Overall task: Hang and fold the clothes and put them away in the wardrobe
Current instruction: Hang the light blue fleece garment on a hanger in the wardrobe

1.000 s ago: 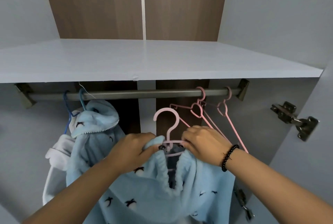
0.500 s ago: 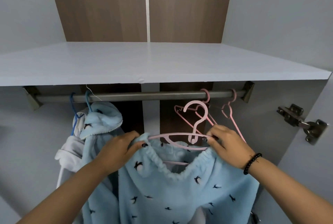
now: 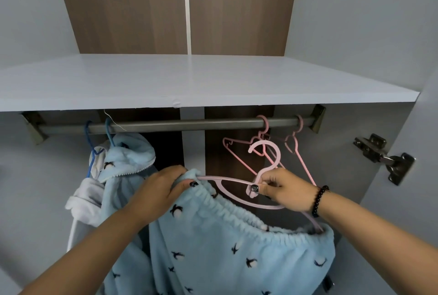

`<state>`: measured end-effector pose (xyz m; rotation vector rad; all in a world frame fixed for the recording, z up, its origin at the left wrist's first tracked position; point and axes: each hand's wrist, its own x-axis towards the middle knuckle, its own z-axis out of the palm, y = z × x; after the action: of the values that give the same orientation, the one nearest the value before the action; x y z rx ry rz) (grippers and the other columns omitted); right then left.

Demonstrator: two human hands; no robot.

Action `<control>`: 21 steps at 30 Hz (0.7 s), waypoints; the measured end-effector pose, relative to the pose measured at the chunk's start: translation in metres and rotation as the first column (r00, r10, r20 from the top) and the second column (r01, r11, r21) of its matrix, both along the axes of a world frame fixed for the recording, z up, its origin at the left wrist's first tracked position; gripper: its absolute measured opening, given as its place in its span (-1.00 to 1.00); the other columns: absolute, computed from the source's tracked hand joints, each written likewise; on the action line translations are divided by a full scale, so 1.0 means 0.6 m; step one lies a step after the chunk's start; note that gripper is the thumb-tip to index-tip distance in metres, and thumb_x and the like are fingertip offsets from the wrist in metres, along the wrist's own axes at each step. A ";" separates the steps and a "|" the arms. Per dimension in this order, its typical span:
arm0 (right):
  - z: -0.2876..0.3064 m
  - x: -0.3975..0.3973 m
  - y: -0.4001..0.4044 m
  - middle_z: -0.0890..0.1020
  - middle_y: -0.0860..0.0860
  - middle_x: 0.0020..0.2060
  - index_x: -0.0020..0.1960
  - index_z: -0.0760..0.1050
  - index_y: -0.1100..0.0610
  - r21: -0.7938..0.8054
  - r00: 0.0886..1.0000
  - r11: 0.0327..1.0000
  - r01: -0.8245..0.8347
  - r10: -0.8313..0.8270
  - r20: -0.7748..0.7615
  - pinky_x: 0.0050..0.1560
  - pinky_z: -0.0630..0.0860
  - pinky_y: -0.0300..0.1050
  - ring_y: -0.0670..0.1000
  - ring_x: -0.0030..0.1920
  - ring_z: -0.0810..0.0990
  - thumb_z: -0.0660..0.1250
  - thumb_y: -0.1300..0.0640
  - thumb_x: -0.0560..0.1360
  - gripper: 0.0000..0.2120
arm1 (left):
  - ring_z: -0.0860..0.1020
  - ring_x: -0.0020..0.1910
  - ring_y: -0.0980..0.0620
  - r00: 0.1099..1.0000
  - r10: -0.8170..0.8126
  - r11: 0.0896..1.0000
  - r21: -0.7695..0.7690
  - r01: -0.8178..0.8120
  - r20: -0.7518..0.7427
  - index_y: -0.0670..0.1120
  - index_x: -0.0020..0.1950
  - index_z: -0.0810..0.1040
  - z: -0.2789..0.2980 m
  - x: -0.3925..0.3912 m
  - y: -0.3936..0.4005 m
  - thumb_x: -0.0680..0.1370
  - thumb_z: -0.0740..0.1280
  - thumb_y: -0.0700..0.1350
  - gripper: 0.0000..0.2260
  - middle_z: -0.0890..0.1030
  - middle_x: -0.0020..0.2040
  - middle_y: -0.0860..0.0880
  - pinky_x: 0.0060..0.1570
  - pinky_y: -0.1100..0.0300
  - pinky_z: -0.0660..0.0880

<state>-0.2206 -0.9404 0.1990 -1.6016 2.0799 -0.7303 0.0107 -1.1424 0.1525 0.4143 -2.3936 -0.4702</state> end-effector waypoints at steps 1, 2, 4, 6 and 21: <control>-0.001 0.002 0.000 0.38 0.03 -0.42 -0.25 0.51 0.16 -0.002 1.000 1.000 0.000 0.000 -0.001 -0.39 0.31 -0.26 -0.10 -0.43 0.31 0.25 0.13 0.57 -0.76 | 0.52 -0.14 0.26 1.000 -0.001 1.000 0.004 0.001 -0.003 0.04 0.00 0.53 -0.001 -0.001 0.002 0.50 -0.03 0.43 -0.44 0.55 -0.16 0.21 -0.20 0.37 0.43; -0.002 0.003 0.001 0.39 0.03 -0.42 -0.22 0.54 0.19 -0.002 1.000 1.000 -0.004 0.004 -0.004 -0.39 0.31 -0.27 -0.12 -0.44 0.31 0.25 0.13 0.57 -0.76 | 0.53 -0.13 0.26 1.000 -0.006 1.000 0.009 0.006 -0.005 0.04 0.01 0.54 -0.002 -0.001 0.004 0.50 -0.02 0.42 -0.44 0.56 -0.15 0.20 -0.18 0.36 0.44; -0.004 0.007 0.002 0.40 0.01 -0.42 -0.18 0.56 0.25 -0.010 1.000 1.000 -0.006 0.006 -0.009 -0.39 0.31 -0.30 -0.15 -0.47 0.30 0.25 0.15 0.57 -0.77 | 0.54 -0.11 0.26 0.999 -0.035 0.999 0.036 0.035 -0.010 0.03 0.03 0.56 -0.007 0.000 0.007 0.51 0.01 0.41 -0.46 0.58 -0.13 0.21 -0.14 0.34 0.47; -0.003 0.010 0.002 0.41 -0.03 -0.45 -0.27 0.56 0.11 -0.054 1.000 0.999 0.004 -0.004 -0.004 -0.36 0.35 -0.25 -0.12 -0.44 0.34 0.27 0.16 0.56 -0.75 | 0.56 -0.03 0.27 0.998 -0.056 0.995 0.077 0.057 -0.019 0.04 0.11 0.58 -0.012 0.005 0.004 0.53 0.08 0.35 -0.51 0.60 -0.04 0.21 -0.06 0.33 0.49; -0.015 0.032 -0.087 0.63 0.12 -0.33 -0.34 0.54 0.20 -0.067 0.949 0.959 0.277 -0.261 0.178 -0.25 0.47 -0.15 0.02 -0.35 0.54 0.30 0.26 0.47 -0.79 | 0.48 0.16 0.04 0.926 0.349 0.935 0.112 -0.335 -0.145 -0.12 0.23 0.52 -0.054 0.097 -0.043 0.48 0.34 -0.27 -0.68 0.56 0.15 -0.04 0.21 0.08 0.40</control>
<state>-0.2013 -0.9926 0.1899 -1.2623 2.1906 -1.0295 0.0688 -1.1681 0.1202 0.7871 -2.0902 -0.4281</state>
